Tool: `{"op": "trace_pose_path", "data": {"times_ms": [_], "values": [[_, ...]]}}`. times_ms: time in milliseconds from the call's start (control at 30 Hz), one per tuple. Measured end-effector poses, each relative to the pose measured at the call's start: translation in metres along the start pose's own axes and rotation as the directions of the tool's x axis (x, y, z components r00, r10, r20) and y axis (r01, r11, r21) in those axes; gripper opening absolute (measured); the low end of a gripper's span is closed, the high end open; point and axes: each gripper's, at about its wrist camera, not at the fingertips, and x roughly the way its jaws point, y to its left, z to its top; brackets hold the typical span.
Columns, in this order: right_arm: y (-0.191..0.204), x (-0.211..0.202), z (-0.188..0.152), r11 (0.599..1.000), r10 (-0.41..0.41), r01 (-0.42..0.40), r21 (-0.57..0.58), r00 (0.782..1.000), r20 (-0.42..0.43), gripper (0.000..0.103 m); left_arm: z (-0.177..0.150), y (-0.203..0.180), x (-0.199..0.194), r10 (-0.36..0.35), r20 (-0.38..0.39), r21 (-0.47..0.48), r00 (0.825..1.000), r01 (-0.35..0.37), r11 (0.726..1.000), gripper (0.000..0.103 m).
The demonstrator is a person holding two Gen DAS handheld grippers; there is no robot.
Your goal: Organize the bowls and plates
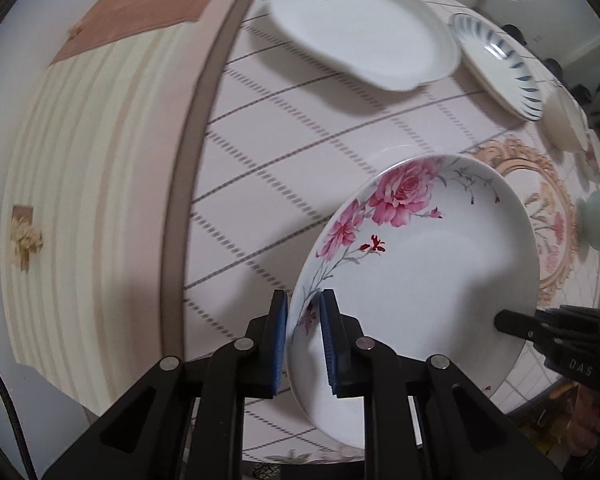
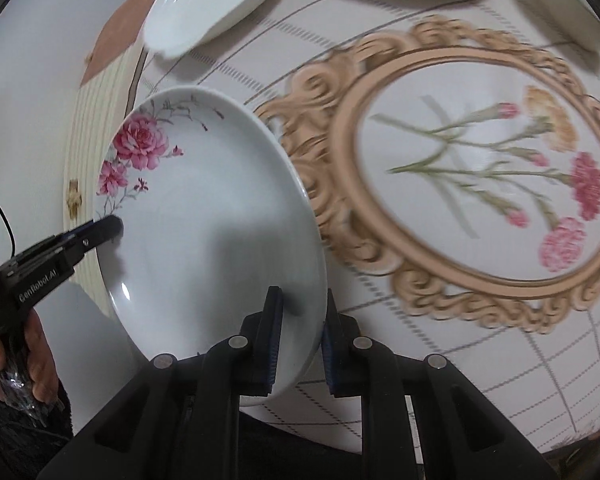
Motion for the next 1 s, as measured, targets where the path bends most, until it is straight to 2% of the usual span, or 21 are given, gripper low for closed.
{"op": "trace_pose_path", "data": {"times_ms": [200,233,300,367,400,567,667,700,733,767,800,833,900,1000], "values": [[0.024,0.026,0.002,0.999,-0.043,0.042,-0.03,0.999,-0.032,0.019,-0.005,0.015,0.017,0.018,-0.027,-0.014,0.999,-0.019,1.0,0.012],[0.026,0.028,0.002,0.998,-0.051,0.05,-0.031,0.998,-0.035,0.018,-0.005,0.014,0.015,0.013,-0.014,-0.011,1.0,-0.013,1.0,0.008],[0.029,0.033,0.005,0.999,-0.046,0.045,-0.031,0.998,-0.033,0.017,-0.006,0.013,0.01,-0.052,-0.027,-0.006,0.998,0.052,0.999,0.006],[0.031,0.036,0.007,0.999,-0.041,0.04,-0.026,0.999,-0.034,0.017,-0.005,-0.001,0.011,-0.03,-0.027,0.036,0.999,0.031,0.999,0.006],[0.012,0.026,0.004,0.999,-0.046,0.045,-0.026,0.998,-0.032,0.017,-0.006,-0.006,0.013,-0.032,-0.036,0.049,0.999,0.034,0.998,0.006],[-0.006,0.017,0.004,0.999,-0.038,0.039,0.031,0.999,-0.036,0.019,-0.011,-0.011,0.014,-0.027,-0.064,0.051,0.998,0.03,0.998,0.007],[-0.019,0.001,0.009,0.997,-0.028,0.03,0.069,0.999,-0.025,0.02,0.002,-0.021,0.009,-0.023,-0.06,0.046,0.998,0.025,0.999,0.01],[-0.023,-0.007,0.012,0.996,-0.039,0.04,0.084,0.999,-0.009,0.024,0.007,-0.018,0.004,-0.035,-0.057,0.031,0.998,0.037,0.999,0.017],[-0.027,-0.014,0.015,0.994,-0.038,0.037,0.1,0.999,0.004,0.036,0.016,-0.018,-0.001,-0.045,-0.05,0.019,0.998,0.046,0.999,0.024],[-0.032,-0.025,0.02,0.992,-0.023,0.019,0.125,0.999,0.026,0.043,0.024,-0.015,-0.006,-0.053,-0.042,0.007,0.998,0.053,0.999,0.026],[-0.037,-0.032,0.025,0.989,-0.01,0.003,0.149,0.999,0.05,0.058,0.034,-0.012,-0.01,-0.063,-0.033,-0.003,0.997,0.063,0.998,0.027],[-0.042,-0.044,0.034,0.984,-0.002,-0.014,0.177,0.996,0.086,0.069,0.05,-0.005,-0.014,-0.073,-0.021,-0.014,0.997,0.073,0.997,0.029],[-0.048,-0.057,0.051,0.977,0.017,-0.045,0.208,0.991,0.135,0.07,0.08,0.008,-0.017,-0.076,0.0,-0.028,0.997,0.076,0.997,0.038],[-0.054,-0.071,0.084,0.964,0.054,-0.101,0.244,0.98,0.193,0.07,0.129,0.028,-0.011,-0.08,0.025,-0.061,0.996,0.082,0.995,0.04]]}}
